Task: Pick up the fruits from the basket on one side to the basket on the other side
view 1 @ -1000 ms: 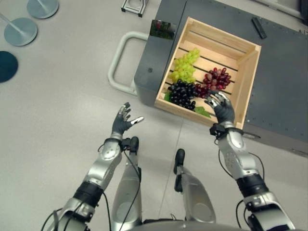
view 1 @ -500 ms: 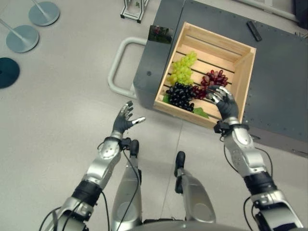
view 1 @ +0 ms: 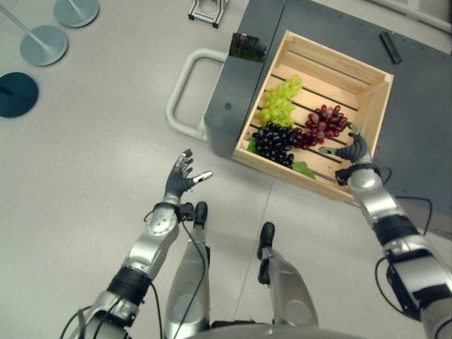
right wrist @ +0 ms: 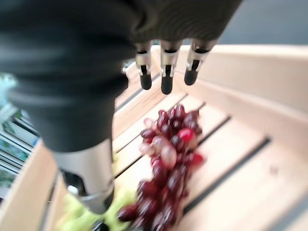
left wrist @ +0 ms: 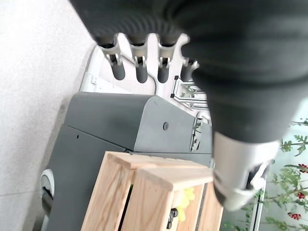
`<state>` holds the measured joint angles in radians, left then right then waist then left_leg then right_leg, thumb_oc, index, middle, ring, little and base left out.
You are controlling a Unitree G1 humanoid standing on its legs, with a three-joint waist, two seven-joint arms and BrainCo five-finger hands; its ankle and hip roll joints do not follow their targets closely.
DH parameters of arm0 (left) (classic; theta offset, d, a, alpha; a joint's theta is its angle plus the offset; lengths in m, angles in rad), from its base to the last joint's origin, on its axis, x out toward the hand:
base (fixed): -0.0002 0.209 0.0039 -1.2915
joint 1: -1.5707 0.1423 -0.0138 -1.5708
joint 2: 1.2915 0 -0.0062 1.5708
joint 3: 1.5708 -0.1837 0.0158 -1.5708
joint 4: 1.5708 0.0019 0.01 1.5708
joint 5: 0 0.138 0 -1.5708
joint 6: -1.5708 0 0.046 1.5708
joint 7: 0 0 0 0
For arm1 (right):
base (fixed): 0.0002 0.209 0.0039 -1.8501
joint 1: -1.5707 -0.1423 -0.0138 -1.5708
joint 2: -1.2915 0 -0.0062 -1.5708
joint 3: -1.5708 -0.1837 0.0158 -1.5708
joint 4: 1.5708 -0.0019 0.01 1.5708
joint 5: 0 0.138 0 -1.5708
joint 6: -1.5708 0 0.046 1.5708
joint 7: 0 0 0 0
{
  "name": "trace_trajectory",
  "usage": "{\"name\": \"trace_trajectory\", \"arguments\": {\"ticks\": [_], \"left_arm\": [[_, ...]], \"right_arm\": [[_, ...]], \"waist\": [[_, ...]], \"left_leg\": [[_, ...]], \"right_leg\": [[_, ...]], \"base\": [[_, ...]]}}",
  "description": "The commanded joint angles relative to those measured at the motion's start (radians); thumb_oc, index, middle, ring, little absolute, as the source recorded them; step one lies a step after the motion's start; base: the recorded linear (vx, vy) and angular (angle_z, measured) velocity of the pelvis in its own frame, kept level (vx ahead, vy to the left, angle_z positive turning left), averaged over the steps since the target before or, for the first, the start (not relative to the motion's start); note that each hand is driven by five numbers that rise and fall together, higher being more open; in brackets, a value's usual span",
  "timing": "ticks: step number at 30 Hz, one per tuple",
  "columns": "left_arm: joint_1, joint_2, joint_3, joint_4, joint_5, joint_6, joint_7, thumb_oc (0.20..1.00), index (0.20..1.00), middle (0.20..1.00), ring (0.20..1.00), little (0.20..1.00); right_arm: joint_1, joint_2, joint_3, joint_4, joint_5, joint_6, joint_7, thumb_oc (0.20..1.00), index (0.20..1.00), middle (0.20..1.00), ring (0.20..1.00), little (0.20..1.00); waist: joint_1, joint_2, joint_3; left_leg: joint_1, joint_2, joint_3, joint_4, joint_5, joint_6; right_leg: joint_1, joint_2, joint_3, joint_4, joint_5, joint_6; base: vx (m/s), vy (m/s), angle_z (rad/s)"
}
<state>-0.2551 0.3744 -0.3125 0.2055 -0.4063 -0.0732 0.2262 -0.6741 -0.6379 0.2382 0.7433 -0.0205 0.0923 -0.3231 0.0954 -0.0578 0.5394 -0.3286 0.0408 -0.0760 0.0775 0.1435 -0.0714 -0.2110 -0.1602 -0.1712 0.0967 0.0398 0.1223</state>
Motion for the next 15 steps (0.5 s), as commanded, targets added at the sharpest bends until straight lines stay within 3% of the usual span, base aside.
{"name": "trace_trajectory", "arguments": {"ticks": [1,7,15], "left_arm": [[0.021,0.006,-0.016,-0.113,0.013,-0.048,-0.002,1.000,1.000,1.000,1.000,1.000],[0.010,0.014,-0.025,-0.111,0.021,-0.051,-0.010,1.000,1.000,1.000,1.000,1.000],[0.009,0.001,-0.022,-0.093,0.024,-0.052,-0.007,1.000,1.000,1.000,1.000,1.000]], "right_arm": [[-0.117,-0.136,0.077,0.019,-0.152,0.022,0.015,1.000,1.000,1.000,1.000,1.000],[-0.274,-0.218,0.291,0.116,-0.383,0.042,0.085,1.000,1.000,1.000,1.000,1.000],[-0.358,-0.233,0.432,0.154,-0.514,0.047,0.147,1.000,1.000,1.000,1.000,1.000]], "waist": [[0.005,-0.012,-0.019],[0.022,-0.022,-0.019],[0.042,-0.044,-0.019]], "left_leg": [[-0.012,-0.068,-0.024,0.036,-0.111,0.030],[-0.029,-0.062,-0.029,0.031,-0.101,0.022],[-0.049,-0.051,-0.048,0.019,-0.085,0.008]], "right_leg": [[-0.022,-0.035,-0.004,0.124,-0.147,0.017],[-0.029,-0.030,-0.012,0.114,-0.143,0.017],[-0.036,-0.021,-0.030,0.097,-0.140,0.016]], "base": [[0.01,-0.016,0.05],[0.01,-0.011,0.05],[0.00,-0.027,0.07]]}}
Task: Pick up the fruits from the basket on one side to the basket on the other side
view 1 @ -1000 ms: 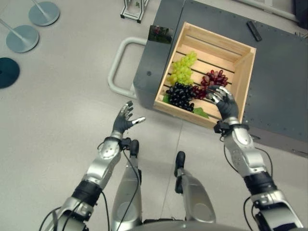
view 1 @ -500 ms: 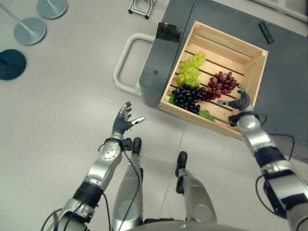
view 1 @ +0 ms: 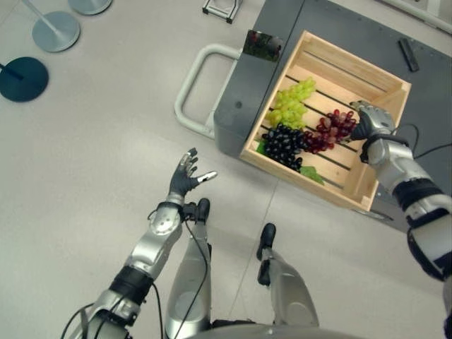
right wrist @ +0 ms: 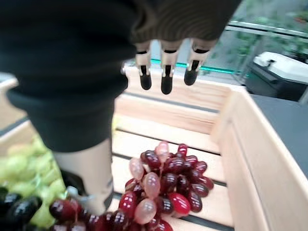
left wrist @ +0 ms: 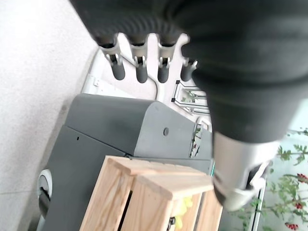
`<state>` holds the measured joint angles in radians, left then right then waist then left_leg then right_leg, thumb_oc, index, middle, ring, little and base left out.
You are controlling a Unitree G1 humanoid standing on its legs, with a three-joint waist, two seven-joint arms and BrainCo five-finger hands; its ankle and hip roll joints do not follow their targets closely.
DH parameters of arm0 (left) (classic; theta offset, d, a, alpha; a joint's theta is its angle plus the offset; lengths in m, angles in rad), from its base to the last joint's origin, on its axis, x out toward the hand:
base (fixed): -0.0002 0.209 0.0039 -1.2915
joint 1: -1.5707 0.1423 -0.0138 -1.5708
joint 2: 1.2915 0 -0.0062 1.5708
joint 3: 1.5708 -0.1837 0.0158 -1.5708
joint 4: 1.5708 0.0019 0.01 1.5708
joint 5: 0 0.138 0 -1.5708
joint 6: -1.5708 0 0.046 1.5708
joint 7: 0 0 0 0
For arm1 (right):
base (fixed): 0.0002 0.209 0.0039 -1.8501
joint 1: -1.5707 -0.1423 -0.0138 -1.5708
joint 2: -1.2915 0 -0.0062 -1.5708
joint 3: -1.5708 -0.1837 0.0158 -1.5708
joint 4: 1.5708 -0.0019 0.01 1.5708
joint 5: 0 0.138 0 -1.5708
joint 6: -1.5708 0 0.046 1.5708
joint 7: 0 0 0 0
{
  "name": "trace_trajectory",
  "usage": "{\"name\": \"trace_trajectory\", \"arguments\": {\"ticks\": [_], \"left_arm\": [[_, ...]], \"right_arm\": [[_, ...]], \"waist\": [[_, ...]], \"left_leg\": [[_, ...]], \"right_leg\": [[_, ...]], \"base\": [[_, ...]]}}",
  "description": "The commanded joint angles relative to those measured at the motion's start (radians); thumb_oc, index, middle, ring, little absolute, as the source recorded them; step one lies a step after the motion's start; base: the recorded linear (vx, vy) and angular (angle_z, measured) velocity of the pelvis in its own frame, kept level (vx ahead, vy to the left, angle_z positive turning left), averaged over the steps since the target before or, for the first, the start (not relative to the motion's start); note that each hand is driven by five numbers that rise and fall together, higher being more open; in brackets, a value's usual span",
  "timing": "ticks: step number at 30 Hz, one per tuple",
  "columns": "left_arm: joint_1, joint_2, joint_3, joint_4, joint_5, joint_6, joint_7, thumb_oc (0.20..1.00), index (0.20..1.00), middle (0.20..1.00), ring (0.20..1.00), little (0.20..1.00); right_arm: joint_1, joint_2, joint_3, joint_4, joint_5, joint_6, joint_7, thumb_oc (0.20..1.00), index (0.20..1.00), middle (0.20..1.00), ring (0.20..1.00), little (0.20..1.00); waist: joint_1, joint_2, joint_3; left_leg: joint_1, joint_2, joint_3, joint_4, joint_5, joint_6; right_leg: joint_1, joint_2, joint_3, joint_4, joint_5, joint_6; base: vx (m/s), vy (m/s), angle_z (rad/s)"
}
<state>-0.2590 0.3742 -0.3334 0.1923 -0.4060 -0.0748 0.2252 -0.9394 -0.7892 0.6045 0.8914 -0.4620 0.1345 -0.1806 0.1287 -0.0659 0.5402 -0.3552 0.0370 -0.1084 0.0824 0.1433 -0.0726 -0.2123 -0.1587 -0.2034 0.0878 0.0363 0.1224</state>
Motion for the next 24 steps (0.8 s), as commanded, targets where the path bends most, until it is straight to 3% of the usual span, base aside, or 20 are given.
{"name": "trace_trajectory", "arguments": {"ticks": [1,8,21,24], "left_arm": [[0.013,0.002,0.000,-0.079,0.024,-0.050,-0.007,1.000,1.000,1.000,1.000,1.000],[0.007,0.003,0.005,-0.079,0.027,-0.048,-0.003,1.000,1.000,1.000,1.000,1.000],[-0.009,-0.003,0.034,-0.080,0.037,-0.044,0.014,1.000,1.000,1.000,1.000,1.000],[-0.009,-0.016,0.024,-0.081,0.033,-0.038,0.015,1.000,1.000,1.000,1.000,1.000]], "right_arm": [[-0.100,-0.080,0.073,0.004,-0.078,0.007,0.013,1.000,1.000,1.000,1.000,1.000],[-0.132,-0.050,0.151,0.038,-0.182,0.013,0.046,1.000,1.000,1.000,1.000,1.000],[-0.123,0.015,0.184,0.017,-0.251,0.031,0.103,1.000,1.000,1.000,1.000,1.000],[-0.111,0.058,0.197,0.129,-0.275,0.050,0.121,1.000,1.000,1.000,1.000,1.000]], "waist": [[0.010,-0.038,-0.020],[0.031,-0.053,-0.020],[0.055,-0.070,-0.020],[0.058,-0.065,-0.020]], "left_leg": [[-0.023,-0.046,-0.019,0.013,-0.084,0.008],[-0.044,-0.038,-0.039,0.007,-0.072,-0.004],[-0.093,-0.022,-0.078,-0.004,-0.045,-0.026],[-0.103,-0.022,-0.083,-0.007,-0.040,-0.028]], "right_leg": [[-0.035,-0.022,-0.001,0.105,-0.136,0.015],[-0.037,-0.014,-0.017,0.093,-0.138,0.011],[-0.061,0.006,-0.037,0.083,-0.144,-0.001],[-0.066,0.009,-0.043,0.075,-0.141,-0.004]], "base": [[-0.01,-0.052,0.07],[0.00,-0.035,0.06],[-0.01,-0.040,0.10],[-0.01,-0.006,0.04]]}}
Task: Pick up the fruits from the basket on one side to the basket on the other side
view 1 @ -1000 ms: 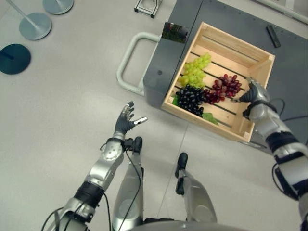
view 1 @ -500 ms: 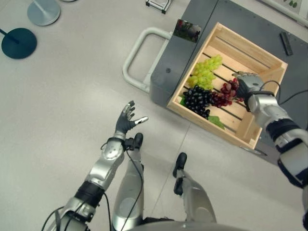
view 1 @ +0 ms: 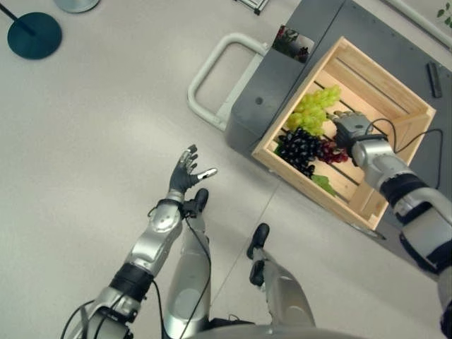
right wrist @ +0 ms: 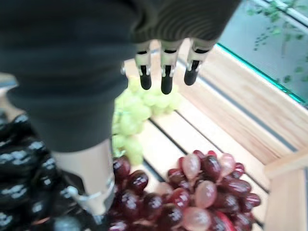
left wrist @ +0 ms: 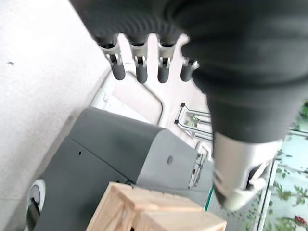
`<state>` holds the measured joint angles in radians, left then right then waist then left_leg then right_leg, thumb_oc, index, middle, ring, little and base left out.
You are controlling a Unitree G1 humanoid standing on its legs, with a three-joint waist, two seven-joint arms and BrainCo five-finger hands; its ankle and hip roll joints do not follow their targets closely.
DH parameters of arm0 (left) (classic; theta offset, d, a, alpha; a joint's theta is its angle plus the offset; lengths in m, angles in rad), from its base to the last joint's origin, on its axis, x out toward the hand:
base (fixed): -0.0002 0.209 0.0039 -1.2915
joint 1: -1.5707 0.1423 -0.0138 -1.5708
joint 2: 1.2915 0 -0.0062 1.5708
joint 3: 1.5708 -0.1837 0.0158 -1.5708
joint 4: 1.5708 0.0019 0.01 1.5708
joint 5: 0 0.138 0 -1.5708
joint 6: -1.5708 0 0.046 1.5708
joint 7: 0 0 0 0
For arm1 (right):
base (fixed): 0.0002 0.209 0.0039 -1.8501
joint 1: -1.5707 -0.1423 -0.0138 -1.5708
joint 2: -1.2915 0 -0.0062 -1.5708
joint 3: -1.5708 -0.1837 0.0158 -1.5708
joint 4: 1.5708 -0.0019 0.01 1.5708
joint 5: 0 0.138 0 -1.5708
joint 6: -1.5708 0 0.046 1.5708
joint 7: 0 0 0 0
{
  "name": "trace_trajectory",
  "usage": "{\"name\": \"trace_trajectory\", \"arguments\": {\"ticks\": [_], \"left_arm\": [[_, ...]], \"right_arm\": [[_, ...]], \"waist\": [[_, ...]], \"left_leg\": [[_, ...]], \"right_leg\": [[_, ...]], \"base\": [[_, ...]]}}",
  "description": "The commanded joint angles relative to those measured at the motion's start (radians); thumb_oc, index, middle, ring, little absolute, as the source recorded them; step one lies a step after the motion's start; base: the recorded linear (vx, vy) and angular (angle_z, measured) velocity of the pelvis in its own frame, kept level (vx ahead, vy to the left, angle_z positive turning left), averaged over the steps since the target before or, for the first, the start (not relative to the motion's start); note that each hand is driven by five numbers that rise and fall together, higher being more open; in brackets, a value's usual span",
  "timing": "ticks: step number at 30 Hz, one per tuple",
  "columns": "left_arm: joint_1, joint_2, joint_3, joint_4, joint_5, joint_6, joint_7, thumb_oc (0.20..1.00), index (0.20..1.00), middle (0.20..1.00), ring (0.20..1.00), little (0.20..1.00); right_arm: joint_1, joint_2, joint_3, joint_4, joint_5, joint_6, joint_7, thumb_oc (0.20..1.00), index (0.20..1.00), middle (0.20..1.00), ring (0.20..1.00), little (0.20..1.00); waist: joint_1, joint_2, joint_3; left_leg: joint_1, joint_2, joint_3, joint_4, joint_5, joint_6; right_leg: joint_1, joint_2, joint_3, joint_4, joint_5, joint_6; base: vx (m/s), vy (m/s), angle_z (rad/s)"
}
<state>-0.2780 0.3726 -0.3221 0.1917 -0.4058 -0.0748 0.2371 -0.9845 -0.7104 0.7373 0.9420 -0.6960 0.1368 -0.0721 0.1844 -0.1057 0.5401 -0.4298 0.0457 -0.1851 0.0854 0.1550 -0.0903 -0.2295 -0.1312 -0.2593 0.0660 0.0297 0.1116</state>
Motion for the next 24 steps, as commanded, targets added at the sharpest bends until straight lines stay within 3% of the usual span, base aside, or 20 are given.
{"name": "trace_trajectory", "arguments": {"ticks": [1,9,15,24], "left_arm": [[0.010,-0.015,0.011,-0.082,0.033,-0.037,0.002,1.000,1.000,1.000,1.000,1.000],[0.005,-0.022,-0.003,-0.098,0.038,-0.023,-0.007,1.000,1.000,1.000,1.000,1.000],[-0.001,-0.033,-0.004,-0.105,0.037,-0.013,-0.006,1.000,1.000,1.000,1.000,1.000],[0.030,-0.032,0.031,-0.127,0.037,-0.020,0.008,1.000,1.000,1.000,1.000,1.000]], "right_arm": [[-0.065,-0.007,0.066,0.106,-0.046,0.051,0.013,1.000,1.000,1.000,1.000,1.000],[0.004,0.111,0.086,0.281,-0.134,0.076,0.061,1.000,1.000,1.000,1.000,1.000],[0.082,0.178,0.030,0.321,-0.100,0.088,0.044,1.000,1.000,1.000,1.000,1.000],[0.250,0.141,-0.122,0.275,0.066,0.079,-0.075,1.000,1.000,1.000,1.000,1.000]], "waist": [[0.003,-0.024,-0.020],[0.008,-0.008,-0.020],[0.006,0.001,-0.020],[-0.013,0.006,-0.020]], "left_leg": [[-0.031,-0.032,-0.008,-0.009,-0.052,-0.010],[-0.049,-0.038,-0.018,0.000,-0.051,-0.011],[-0.055,-0.039,-0.022,-0.002,-0.049,-0.011],[-0.066,-0.036,-0.016,-0.001,-0.047,-0.011]], "right_leg": [[-0.049,-0.018,0.012,0.096,-0.135,0.006],[-0.061,-0.019,0.005,0.101,-0.138,0.003],[-0.067,-0.022,0.001,0.102,-0.138,0.002],[-0.085,-0.025,0.006,0.111,-0.139,0.003]], "base": [[0.00,0.000,0.00],[0.00,0.000,0.00],[0.00,0.000,0.01],[0.00,0.000,0.01]]}}
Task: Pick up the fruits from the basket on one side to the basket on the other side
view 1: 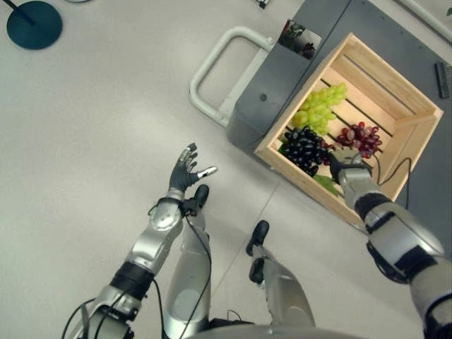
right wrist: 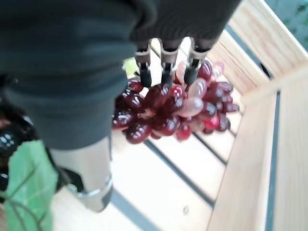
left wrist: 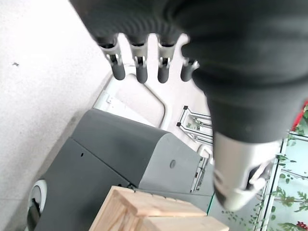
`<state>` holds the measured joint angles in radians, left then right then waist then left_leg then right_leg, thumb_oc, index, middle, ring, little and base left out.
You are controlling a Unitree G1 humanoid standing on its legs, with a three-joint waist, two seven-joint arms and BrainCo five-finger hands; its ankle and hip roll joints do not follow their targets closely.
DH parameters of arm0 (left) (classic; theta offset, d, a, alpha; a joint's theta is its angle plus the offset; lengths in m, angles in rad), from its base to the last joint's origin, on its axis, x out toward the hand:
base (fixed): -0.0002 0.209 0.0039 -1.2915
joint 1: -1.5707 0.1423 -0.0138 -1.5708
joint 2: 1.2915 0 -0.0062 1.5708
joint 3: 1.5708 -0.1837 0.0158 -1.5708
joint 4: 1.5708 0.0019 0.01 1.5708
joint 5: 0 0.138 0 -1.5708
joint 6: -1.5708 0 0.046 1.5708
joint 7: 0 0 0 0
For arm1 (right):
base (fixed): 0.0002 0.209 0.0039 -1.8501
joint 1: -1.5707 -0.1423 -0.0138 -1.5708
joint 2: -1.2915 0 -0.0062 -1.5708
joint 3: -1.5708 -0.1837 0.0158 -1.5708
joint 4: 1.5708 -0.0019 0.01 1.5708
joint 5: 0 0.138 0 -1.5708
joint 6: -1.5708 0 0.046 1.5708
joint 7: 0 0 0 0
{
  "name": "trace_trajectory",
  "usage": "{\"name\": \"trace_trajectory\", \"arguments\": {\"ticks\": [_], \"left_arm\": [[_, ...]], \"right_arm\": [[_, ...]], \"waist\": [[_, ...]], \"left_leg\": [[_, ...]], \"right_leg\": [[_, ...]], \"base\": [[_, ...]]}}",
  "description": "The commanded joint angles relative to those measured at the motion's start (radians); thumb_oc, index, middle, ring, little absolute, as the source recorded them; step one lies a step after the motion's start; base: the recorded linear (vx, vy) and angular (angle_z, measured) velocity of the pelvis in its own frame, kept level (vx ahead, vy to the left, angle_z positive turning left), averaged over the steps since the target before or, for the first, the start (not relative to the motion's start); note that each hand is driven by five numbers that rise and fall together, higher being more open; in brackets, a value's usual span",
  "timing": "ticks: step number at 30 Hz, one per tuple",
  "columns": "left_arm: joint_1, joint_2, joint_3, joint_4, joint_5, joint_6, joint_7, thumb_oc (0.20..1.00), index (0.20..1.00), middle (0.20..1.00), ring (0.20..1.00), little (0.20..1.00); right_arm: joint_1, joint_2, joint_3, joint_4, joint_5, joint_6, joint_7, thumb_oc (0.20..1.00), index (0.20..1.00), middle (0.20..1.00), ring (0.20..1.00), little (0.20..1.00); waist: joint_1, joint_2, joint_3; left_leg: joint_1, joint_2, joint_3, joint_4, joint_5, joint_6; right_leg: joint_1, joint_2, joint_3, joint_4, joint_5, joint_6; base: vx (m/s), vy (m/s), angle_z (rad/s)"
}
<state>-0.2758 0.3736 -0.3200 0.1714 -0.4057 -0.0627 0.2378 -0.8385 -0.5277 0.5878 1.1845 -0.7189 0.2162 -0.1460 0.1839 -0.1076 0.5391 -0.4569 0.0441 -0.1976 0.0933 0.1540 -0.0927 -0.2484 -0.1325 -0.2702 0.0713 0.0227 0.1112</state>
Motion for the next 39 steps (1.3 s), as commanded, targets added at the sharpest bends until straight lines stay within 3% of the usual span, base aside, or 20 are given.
{"name": "trace_trajectory", "arguments": {"ticks": [1,6,11,25,28,33,39], "left_arm": [[0.046,-0.031,0.038,-0.111,0.035,-0.036,0.013,1.000,1.000,1.000,1.000,1.000],[0.073,-0.023,0.043,-0.097,0.039,-0.046,0.018,1.000,1.000,1.000,1.000,1.000],[0.089,-0.020,0.033,-0.092,0.040,-0.051,0.017,1.000,1.000,1.000,1.000,1.000],[0.073,-0.029,0.024,-0.087,0.025,-0.058,0.041,1.000,1.000,1.000,1.000,1.000],[0.074,-0.041,0.028,-0.081,0.024,-0.057,0.054,1.000,1.000,1.000,1.000,1.000],[0.076,-0.048,0.028,-0.079,0.005,-0.044,0.053,1.000,1.000,1.000,1.000,1.000],[0.104,-0.044,0.054,-0.091,-0.013,-0.026,0.052,1.000,1.000,1.000,1.000,1.000]], "right_arm": [[0.153,-0.063,-0.026,0.009,0.141,-0.007,-0.032,1.000,1.000,1.000,1.000,1.000],[0.185,-0.184,-0.086,-0.076,0.197,-0.031,-0.064,1.000,1.000,1.000,1.000,1.000],[0.184,-0.246,-0.081,-0.101,0.178,-0.026,-0.063,1.000,1.000,1.000,1.000,1.000],[0.100,-0.278,-0.081,-0.178,0.181,-0.015,-0.091,1.000,1.000,1.000,1.000,1.000],[0.131,-0.256,-0.158,-0.239,0.290,-0.027,-0.142,1.000,1.000,1.000,1.000,1.000],[0.225,-0.137,-0.406,-0.283,0.779,-0.135,-0.214,1.000,1.000,1.000,1.000,1.000],[0.329,-0.058,-0.552,-0.426,1.005,-0.213,-0.269,1.000,1.000,1.000,1.000,1.000]], "waist": [[-0.022,0.010,-0.019],[-0.037,0.019,-0.019],[-0.050,0.027,-0.019],[-0.064,0.051,-0.019],[-0.072,0.045,-0.019],[-0.081,0.036,-0.019],[-0.093,0.028,-0.019]], "left_leg": [[-0.044,-0.033,0.003,-0.009,-0.045,-0.009],[-0.061,-0.032,0.012,-0.004,-0.043,-0.008],[-0.069,-0.031,0.021,0.000,-0.047,-0.006],[-0.093,-0.031,0.026,0.009,-0.042,0.000],[-0.086,-0.030,0.028,0.008,-0.048,0.001],[-0.085,-0.028,0.032,0.009,-0.050,0.005],[-0.090,-0.028,0.038,0.009,-0.050,0.010]], "right_leg": [[-0.073,-0.024,0.019,0.104,-0.131,0.003],[-0.101,-0.025,0.031,0.114,-0.130,0.001],[-0.122,-0.027,0.041,0.127,-0.135,-0.001],[-0.167,-0.028,0.056,0.156,-0.138,-0.007],[-0.166,-0.028,0.059,0.160,-0.145,-0.007],[-0.173,-0.026,0.062,0.168,-0.150,-0.009],[-0.184,-0.024,0.067,0.173,-0.149,-0.010]], "base": [[0.00,0.000,0.00],[-0.01,0.002,-0.06],[-0.01,-0.001,-0.05],[0.00,0.002,-0.04],[0.00,0.000,0.00],[0.00,0.000,0.00],[0.01,-0.001,-0.01]]}}
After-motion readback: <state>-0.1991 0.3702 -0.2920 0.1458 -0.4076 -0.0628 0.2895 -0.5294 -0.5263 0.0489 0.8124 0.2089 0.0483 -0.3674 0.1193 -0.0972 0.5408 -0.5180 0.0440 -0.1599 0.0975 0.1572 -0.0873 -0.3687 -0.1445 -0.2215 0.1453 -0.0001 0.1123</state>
